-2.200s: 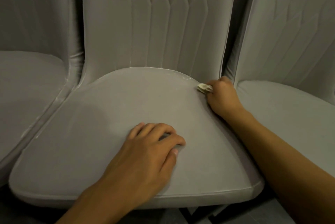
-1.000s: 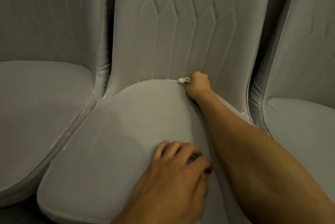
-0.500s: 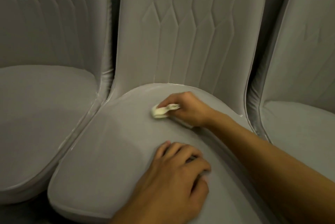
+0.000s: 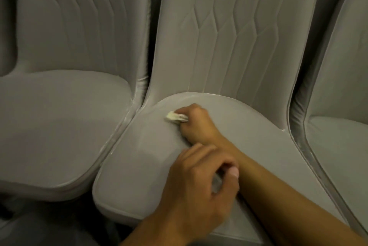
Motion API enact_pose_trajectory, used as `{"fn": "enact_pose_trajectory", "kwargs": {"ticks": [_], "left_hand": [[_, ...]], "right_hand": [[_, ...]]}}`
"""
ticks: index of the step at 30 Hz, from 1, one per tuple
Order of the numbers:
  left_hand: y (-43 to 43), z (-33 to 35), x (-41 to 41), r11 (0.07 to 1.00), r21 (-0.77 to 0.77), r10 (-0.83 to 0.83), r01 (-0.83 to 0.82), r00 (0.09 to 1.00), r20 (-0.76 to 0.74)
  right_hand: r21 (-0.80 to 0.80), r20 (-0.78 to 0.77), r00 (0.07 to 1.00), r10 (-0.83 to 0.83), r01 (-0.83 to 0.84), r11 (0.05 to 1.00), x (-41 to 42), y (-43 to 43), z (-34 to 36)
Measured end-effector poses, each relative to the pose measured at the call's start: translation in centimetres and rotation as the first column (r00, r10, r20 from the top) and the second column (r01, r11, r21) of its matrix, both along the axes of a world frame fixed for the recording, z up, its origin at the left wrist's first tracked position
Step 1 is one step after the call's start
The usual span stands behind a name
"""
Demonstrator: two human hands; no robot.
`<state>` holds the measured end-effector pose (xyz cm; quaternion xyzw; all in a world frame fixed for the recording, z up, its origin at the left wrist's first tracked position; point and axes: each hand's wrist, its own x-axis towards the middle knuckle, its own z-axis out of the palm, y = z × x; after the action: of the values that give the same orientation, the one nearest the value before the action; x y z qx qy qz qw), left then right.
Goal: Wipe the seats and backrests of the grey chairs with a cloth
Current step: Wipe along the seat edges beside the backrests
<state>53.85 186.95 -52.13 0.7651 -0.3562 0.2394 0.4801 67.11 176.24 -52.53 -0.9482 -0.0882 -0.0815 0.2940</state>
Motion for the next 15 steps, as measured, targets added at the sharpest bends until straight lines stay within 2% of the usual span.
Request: {"fn": "enact_pose_trajectory", "kwargs": {"ticks": [2, 4, 6, 8, 11, 13, 15], "left_hand": [[1.6, 0.7, 0.7, 0.998, -0.029, 0.047, -0.048, 0.999, -0.016], [3.3, 1.1, 1.8, 0.996, 0.005, 0.094, -0.094, 0.995, -0.045], [4.7, 0.9, 3.1, 0.977, 0.13, 0.177, -0.168, 0.982, -0.062], [6.0, 0.3, 4.5, 0.924, 0.317, 0.254, -0.213, 0.963, -0.093], [7.1, -0.7, 5.6, 0.839, 0.518, 0.275, -0.165, 0.951, -0.142], [6.7, -1.1, 5.5, 0.818, 0.556, 0.246, -0.146, 0.963, -0.109], [5.8, -1.2, 5.1, 0.81, 0.571, 0.203, -0.134, 0.978, -0.057]], "right_hand": [[0.06, -0.03, 0.962, 0.27, -0.268, 0.962, -1.1, 3.9, 1.2], [0.104, -0.028, 0.926, 0.377, -0.372, 0.922, -0.9, 5.0, 2.3], [0.147, 0.06, 0.97, 0.234, -0.241, 0.959, 0.8, 3.3, 2.6], [0.152, 0.096, 0.994, -0.061, 0.045, 0.987, 3.2, -0.5, 2.3], [0.024, -0.004, 0.89, -0.456, 0.456, 0.89, 6.1, -7.1, 1.2], [-0.015, -0.04, 0.836, -0.547, 0.547, 0.837, 7.5, -8.8, 0.5], [-0.039, -0.012, 0.862, -0.507, 0.506, 0.862, 8.9, -7.2, 0.3]]}}
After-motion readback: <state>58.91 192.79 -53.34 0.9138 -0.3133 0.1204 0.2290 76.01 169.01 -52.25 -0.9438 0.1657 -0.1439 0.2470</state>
